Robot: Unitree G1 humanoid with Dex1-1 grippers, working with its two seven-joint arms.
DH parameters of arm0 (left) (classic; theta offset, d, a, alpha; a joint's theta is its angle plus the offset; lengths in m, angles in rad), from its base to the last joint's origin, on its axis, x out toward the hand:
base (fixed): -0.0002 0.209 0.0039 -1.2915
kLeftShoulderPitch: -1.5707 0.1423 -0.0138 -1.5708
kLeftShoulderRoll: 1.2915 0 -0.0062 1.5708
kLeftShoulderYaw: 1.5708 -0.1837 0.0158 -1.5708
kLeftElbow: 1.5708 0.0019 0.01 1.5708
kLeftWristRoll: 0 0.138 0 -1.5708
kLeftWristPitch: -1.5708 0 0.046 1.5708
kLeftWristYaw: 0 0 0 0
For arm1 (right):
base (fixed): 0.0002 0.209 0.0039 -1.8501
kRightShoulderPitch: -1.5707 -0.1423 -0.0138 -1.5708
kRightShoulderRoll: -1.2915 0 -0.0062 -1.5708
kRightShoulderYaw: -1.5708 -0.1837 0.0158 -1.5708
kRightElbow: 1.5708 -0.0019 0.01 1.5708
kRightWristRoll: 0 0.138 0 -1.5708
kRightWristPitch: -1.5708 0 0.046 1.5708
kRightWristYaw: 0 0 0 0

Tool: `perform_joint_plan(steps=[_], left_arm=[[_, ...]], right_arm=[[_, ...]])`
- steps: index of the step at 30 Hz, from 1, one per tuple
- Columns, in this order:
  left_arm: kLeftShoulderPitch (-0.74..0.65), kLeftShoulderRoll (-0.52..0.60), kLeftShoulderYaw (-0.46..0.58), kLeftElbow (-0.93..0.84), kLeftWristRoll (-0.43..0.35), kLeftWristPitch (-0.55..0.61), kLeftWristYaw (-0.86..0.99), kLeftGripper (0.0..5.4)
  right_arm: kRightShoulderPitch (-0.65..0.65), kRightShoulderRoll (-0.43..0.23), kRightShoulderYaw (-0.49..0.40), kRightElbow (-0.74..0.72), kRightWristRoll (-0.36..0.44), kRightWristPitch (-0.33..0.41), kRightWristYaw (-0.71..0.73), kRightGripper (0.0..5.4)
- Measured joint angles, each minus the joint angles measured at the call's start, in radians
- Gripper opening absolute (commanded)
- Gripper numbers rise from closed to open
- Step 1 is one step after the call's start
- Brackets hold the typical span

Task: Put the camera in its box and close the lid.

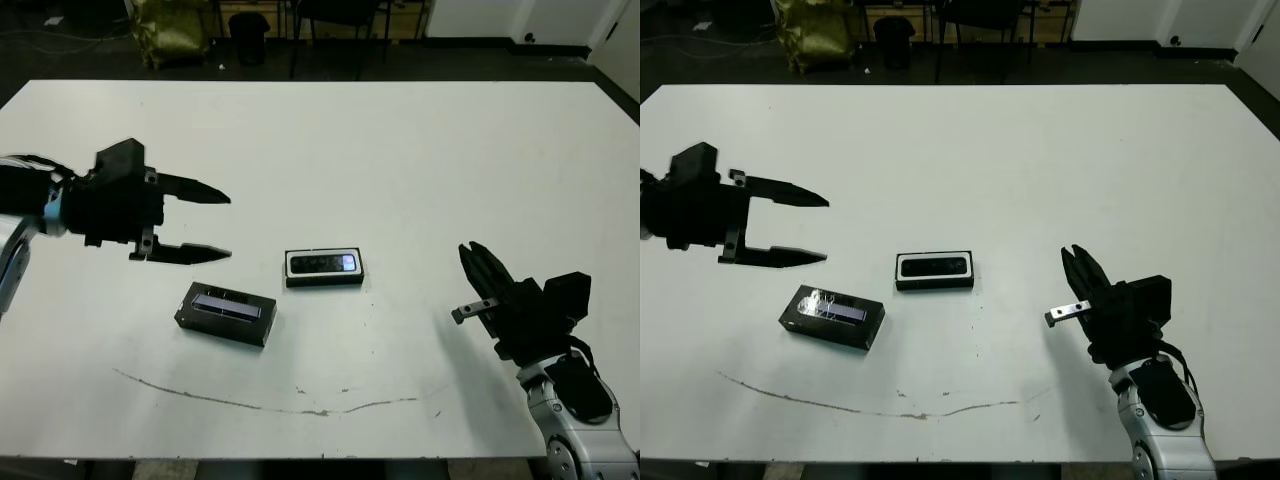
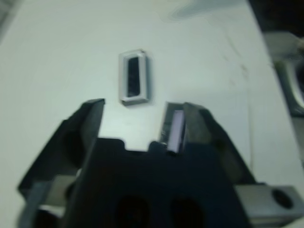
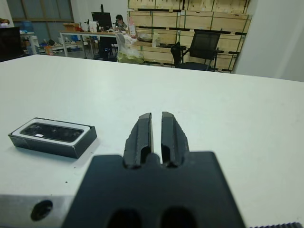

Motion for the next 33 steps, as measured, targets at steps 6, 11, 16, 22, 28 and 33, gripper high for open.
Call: perform_joint_plan(steps=[6, 11, 16, 22, 28, 33], left_arm=[[-0.054, 0.018, -0.115, 0.11, -0.016, -0.085, -0.039, 5.39], [-0.079, 0.037, -0.192, 0.153, -0.054, -0.132, -0.043, 5.39], [-0.107, 0.062, -0.27, 0.174, -0.041, -0.153, -0.045, 5.39], [-0.127, 0.064, -0.351, 0.202, -0.038, -0.153, -0.045, 5.39], [-0.15, 0.064, -0.384, 0.217, -0.014, -0.151, -0.046, 5.39], [-0.15, 0.059, -0.398, 0.239, -0.006, -0.138, -0.045, 5.39]], right_arm=[[0.001, -0.002, -0.001, 0.01, -0.002, -0.005, -0.002, 0.0], [0.001, -0.003, 0.0, 0.01, -0.003, 0.001, -0.007, 0.0], [0.002, -0.003, 0.002, 0.009, -0.004, 0.01, -0.018, 0.0], [0.003, -0.003, 0.003, 0.01, -0.003, 0.01, -0.018, 0.0], [0.004, -0.003, 0.003, 0.008, -0.003, 0.012, -0.021, 0.0], [0.006, -0.003, 0.003, 0.004, -0.003, 0.023, -0.021, 0.0]])
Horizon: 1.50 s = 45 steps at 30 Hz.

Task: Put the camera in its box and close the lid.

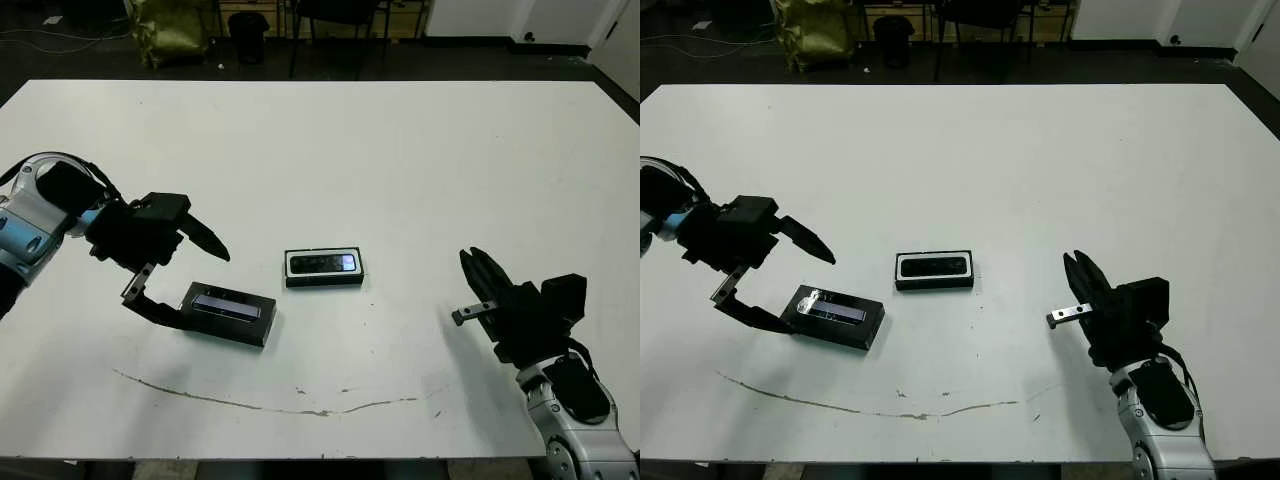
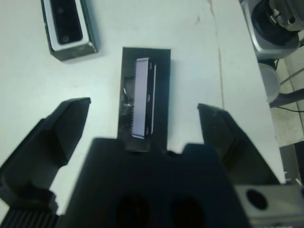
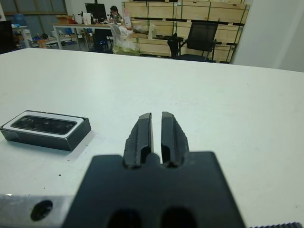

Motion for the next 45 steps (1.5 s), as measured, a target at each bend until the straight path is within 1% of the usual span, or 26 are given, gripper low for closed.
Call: perform_joint_plan(steps=[4, 7, 11, 17, 19, 24, 28, 30, 37, 41, 45], left_arm=[[-0.001, -0.007, -0.015, 0.022, 0.008, 0.005, 0.0, 5.39], [-0.003, -0.02, -0.031, 0.061, -0.01, -0.004, 0.0, 5.39], [-0.006, -0.047, -0.051, 0.102, -0.013, -0.025, 0.0, 5.39], [-0.009, -0.048, -0.065, 0.104, -0.012, 0.006, 0.0, 5.39], [-0.009, -0.05, -0.066, 0.104, -0.012, 0.007, 0.0, 5.39], [-0.009, -0.063, -0.07, 0.106, -0.007, 0.002, 0.0, 5.39], [-0.009, -0.079, -0.071, 0.12, 0.027, -0.017, 0.0, 5.39], [-0.009, -0.087, -0.077, 0.137, 0.028, -0.037, 0.0, 5.39], [-0.009, -0.101, -0.085, 0.171, 0.037, -0.036, 0.0, 5.39], [-0.01, -0.103, -0.095, 0.179, 0.08, -0.021, 0.0, 5.39], [-0.008, -0.103, -0.085, 0.171, 0.113, -0.007, 0.0, 5.39]], right_arm=[[0.0, -0.001, 0.0, 0.0, 0.006, 0.002, 0.004, 0.0], [0.0, -0.006, 0.0, 0.0, 0.004, 0.0, 0.005, 0.0], [0.0, -0.008, 0.0, -0.001, 0.004, 0.002, 0.005, 0.0], [0.0, -0.008, 0.0, -0.002, 0.004, 0.01, 0.002, 0.0], [0.0, -0.007, 0.0, -0.008, 0.004, 0.021, -0.001, 0.0], [0.001, -0.007, 0.0, -0.002, 0.004, 0.016, 0.003, 0.0], [0.001, -0.007, 0.0, 0.008, 0.005, 0.004, 0.009, 0.0], [0.003, -0.007, -0.001, 0.008, 0.006, 0.005, 0.01, 0.0], [0.015, -0.008, -0.002, -0.008, 0.002, 0.017, 0.001, 0.0], [0.018, -0.008, -0.002, -0.017, 0.003, 0.023, 0.0, 0.0], [0.018, -0.008, -0.003, -0.016, 0.003, 0.023, 0.0, 0.0]])
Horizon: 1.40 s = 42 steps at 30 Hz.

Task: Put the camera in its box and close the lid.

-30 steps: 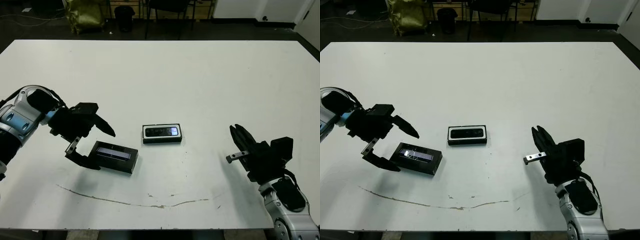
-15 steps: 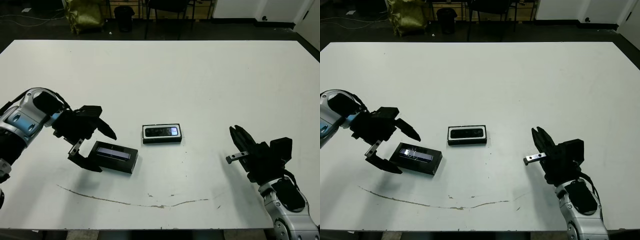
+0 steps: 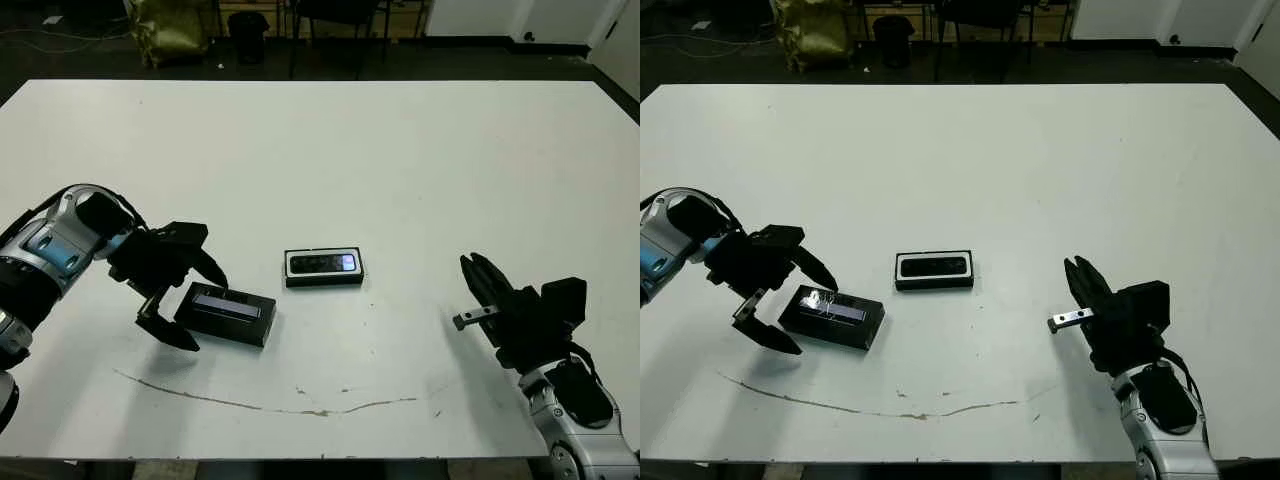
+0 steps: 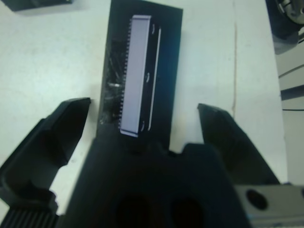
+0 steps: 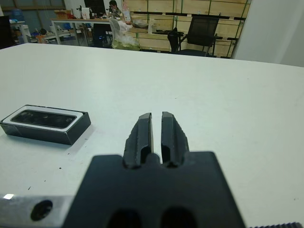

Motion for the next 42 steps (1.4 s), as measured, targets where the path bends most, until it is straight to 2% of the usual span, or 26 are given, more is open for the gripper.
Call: perform_joint_plan(steps=[5, 11, 13, 23, 25, 30, 37, 42], left_arm=[[0.0, 0.0, -0.003, 0.0, 0.024, 0.017, 0.0, 5.39], [-0.004, -0.012, -0.002, 0.055, 0.029, -0.035, 0.0, 5.3], [-0.004, -0.018, 0.006, 0.069, 0.032, -0.035, 0.0, 5.03], [0.091, -0.064, 0.177, 0.079, 0.044, 0.057, 0.015, 2.68], [0.106, -0.076, 0.207, 0.085, 0.041, 0.054, 0.017, 2.45], [0.137, -0.094, 0.261, 0.083, 0.043, 0.032, 0.021, 2.39], [0.132, -0.088, 0.259, 0.065, 0.041, 0.039, 0.006, 2.39], [0.129, -0.047, 0.262, -0.021, 0.071, 0.131, 0.0, 2.39]], right_arm=[[0.0, 0.0, -0.001, 0.006, 0.002, -0.003, 0.004, 0.0], [0.001, 0.0, -0.001, 0.007, 0.004, -0.007, 0.006, 0.0], [0.001, 0.001, -0.001, 0.007, 0.01, -0.007, 0.006, 0.0], [0.004, 0.001, 0.002, 0.003, 0.015, -0.005, 0.006, 0.0], [0.004, 0.001, 0.002, 0.004, 0.021, -0.005, 0.01, 0.0], [0.004, 0.001, 0.002, 0.009, 0.019, -0.006, 0.011, 0.0], [0.003, 0.001, 0.002, 0.026, 0.02, -0.02, 0.018, 0.0], [0.003, 0.001, 0.002, 0.039, 0.018, -0.038, 0.021, 0.0]])
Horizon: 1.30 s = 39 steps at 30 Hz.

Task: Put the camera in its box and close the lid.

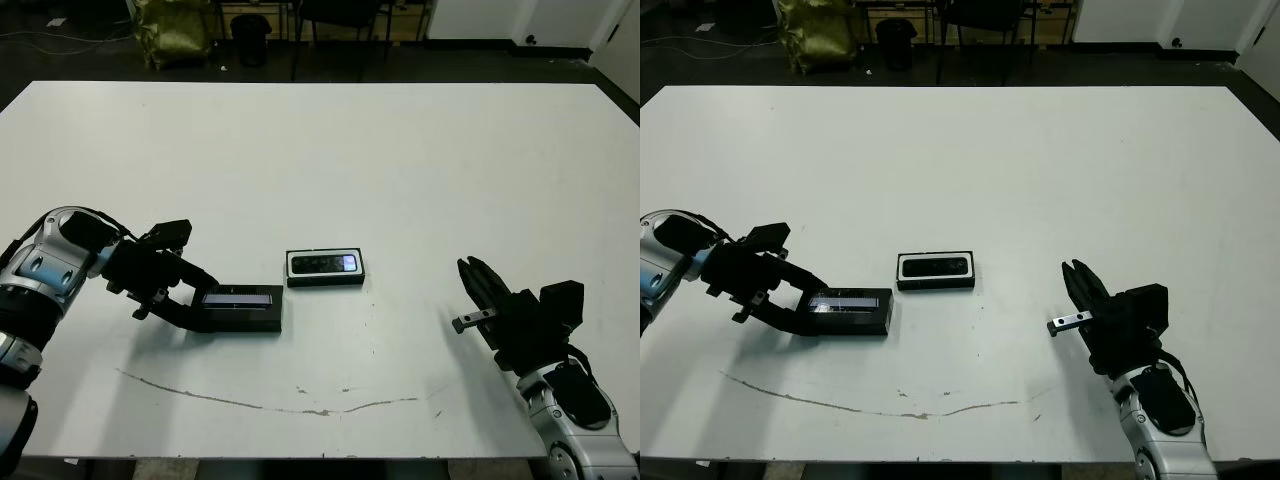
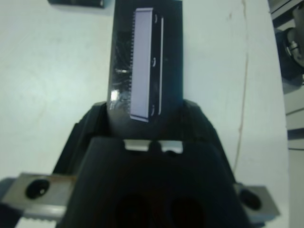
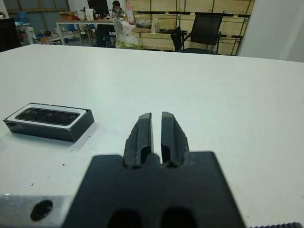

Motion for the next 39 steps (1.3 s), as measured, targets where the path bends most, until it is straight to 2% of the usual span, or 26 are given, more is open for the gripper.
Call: perform_joint_plan(steps=[4, 8, 14, 20, 27, 32, 39], left_arm=[[-0.04, 0.05, 0.023, -0.046, 0.001, 0.091, 0.0, 2.39], [-0.083, 0.08, 0.067, -0.052, -0.002, 0.094, 0.0, 2.39], [-0.131, 0.092, 0.128, -0.026, -0.113, 0.125, -0.001, 2.39], [-0.193, 0.1, 0.126, -0.023, -0.153, 0.156, -0.001, 2.39], [-0.251, 0.009, 0.117, -0.015, -0.095, 0.154, 0.019, 2.39], [-0.251, -0.067, 0.112, -0.07, -0.058, 0.25, 0.094, 2.39], [-0.251, -0.133, 0.039, -0.192, 0.02, 0.384, 0.18, 2.39]], right_arm=[[-0.001, 0.0, 0.001, 0.003, 0.0, 0.0, 0.0, 0.0], [-0.001, 0.001, 0.002, 0.005, 0.0, 0.0, 0.0, 0.0], [-0.004, 0.003, 0.002, 0.035, 0.022, -0.021, 0.018, 0.0], [-0.004, 0.005, 0.002, 0.032, 0.035, -0.019, 0.017, 0.0], [-0.004, 0.006, 0.006, 0.031, 0.037, -0.013, 0.013, 0.0], [-0.003, 0.01, 0.012, 0.03, 0.039, -0.012, 0.005, 0.0], [-0.001, 0.017, 0.015, 0.036, 0.041, -0.018, 0.005, 0.0]])
